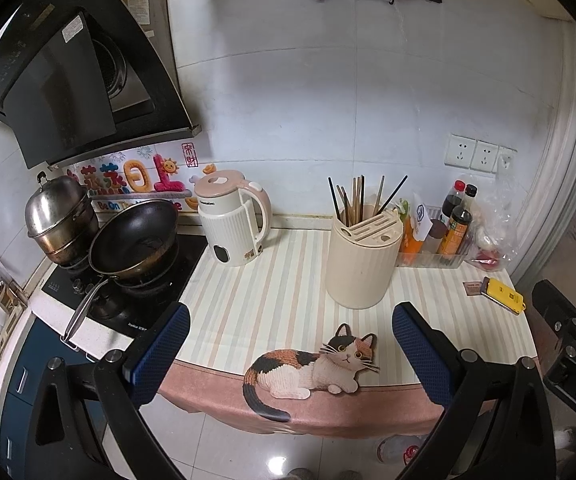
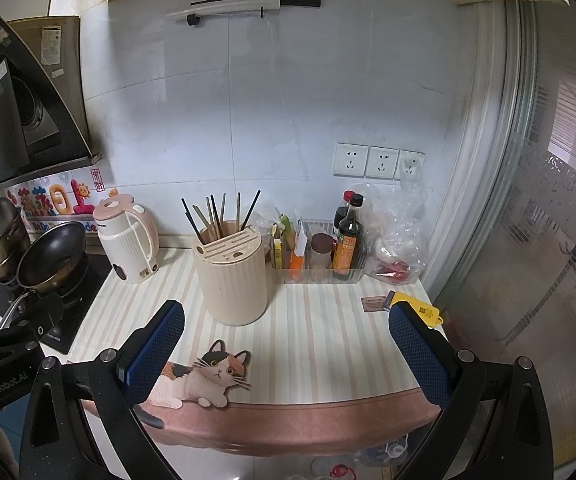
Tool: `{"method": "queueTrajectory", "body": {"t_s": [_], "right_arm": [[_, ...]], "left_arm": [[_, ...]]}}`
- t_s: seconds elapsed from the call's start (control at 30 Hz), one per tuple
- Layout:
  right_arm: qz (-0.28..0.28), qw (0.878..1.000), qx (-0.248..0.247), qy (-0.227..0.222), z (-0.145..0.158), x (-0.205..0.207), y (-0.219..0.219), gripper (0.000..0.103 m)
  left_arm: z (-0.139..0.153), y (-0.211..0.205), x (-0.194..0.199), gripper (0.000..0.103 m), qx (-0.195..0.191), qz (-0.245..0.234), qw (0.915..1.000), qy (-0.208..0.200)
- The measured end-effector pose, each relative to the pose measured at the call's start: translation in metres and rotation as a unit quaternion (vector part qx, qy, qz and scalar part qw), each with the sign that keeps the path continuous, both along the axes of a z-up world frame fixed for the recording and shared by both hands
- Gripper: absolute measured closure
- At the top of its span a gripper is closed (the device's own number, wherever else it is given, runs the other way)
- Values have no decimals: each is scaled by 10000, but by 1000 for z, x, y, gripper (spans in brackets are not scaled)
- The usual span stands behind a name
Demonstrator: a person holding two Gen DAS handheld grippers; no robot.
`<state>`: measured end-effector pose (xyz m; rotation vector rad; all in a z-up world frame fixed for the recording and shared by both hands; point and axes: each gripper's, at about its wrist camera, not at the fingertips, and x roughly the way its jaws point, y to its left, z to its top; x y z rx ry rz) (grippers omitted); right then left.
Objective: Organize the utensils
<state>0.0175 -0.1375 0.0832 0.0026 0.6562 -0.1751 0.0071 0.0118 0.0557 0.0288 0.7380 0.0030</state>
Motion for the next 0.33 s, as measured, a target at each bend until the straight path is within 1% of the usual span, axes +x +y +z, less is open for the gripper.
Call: {"method": "queueTrajectory", "body": {"t_s": [0.33], "right_arm": [[-9,10000,-5,2,1,-1,1,0]], "left_arm": [[3,0,0,0,-20,5,10000,-10]]}}
